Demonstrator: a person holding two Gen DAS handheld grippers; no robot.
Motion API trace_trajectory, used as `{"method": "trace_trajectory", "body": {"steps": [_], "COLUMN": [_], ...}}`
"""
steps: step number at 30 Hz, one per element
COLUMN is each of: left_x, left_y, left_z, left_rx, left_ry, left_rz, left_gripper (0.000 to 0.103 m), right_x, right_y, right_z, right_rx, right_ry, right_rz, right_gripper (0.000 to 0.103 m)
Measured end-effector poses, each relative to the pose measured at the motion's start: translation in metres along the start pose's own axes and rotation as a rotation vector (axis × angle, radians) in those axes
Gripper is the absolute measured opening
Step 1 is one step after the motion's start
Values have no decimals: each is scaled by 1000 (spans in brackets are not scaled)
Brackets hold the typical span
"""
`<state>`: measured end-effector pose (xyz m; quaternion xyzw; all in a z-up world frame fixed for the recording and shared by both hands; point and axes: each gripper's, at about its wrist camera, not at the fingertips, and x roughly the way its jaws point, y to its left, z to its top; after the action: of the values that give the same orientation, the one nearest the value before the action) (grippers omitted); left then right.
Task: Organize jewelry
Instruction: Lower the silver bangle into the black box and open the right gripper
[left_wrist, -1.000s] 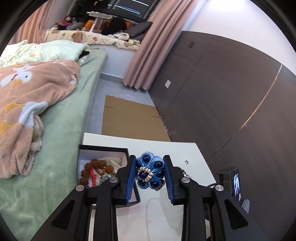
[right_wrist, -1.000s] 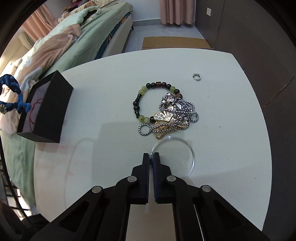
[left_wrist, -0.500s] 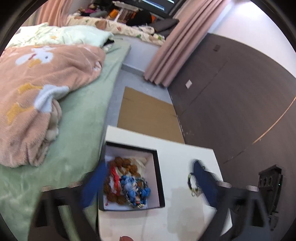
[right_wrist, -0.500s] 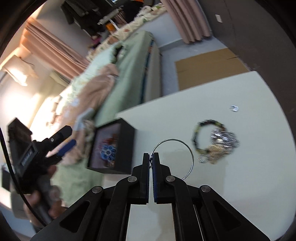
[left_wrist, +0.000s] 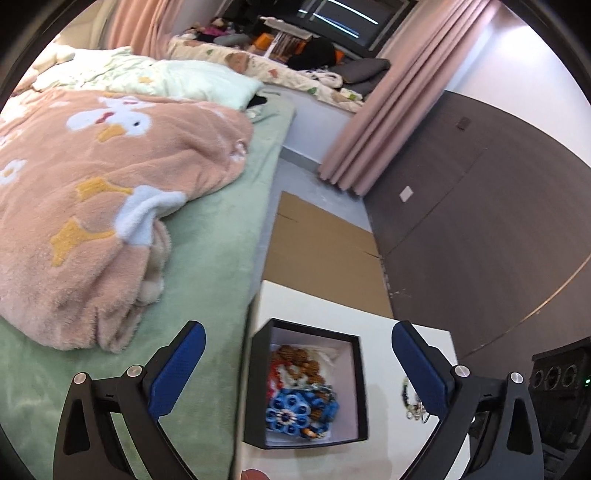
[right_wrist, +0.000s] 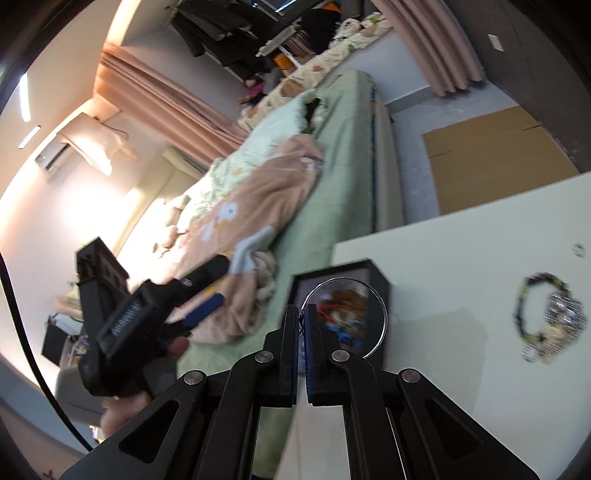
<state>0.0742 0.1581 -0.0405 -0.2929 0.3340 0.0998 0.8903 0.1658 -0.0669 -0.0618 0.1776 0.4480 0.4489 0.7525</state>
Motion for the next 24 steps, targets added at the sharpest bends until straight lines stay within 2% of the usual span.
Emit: {"method": "trace_trajectory", "body": {"steps": [5,7,8,9,11,12,13,16,24], "left_x": [5,9,10,11,13,13,13,13,13], "left_y": [7,9,10,11,13,13,13,10,-10], "left_z": [2,4,4,4,6,6,7,7,0], "left_rx": [-6,-10,-12,-15,-22,-22,-22,-22,23], "left_ry": [19,26,30,33,38,38,36,33,38], "left_rz": [19,25,28,29,25,24,22,10,-30], "left_gripper": [101,101,101,101,101,101,101,102,103], "right_x": [24,33,41,44,42,37,33,17,-30], "right_y": [13,10,7,4,-2,-6,-10,-22,-46], "right_z": [7,7,7,9,9,9,11,14,13], "right_rx": [-6,14,31,36,35,38,48,78,83], "right_ry": [-23,14,56,74,59,50,39,19,-15], "right_rz": [64,75,65,46,-11,-27,-37,-32,-181], "right_gripper": [5,6,12,20,79,92,101,101,101]}}
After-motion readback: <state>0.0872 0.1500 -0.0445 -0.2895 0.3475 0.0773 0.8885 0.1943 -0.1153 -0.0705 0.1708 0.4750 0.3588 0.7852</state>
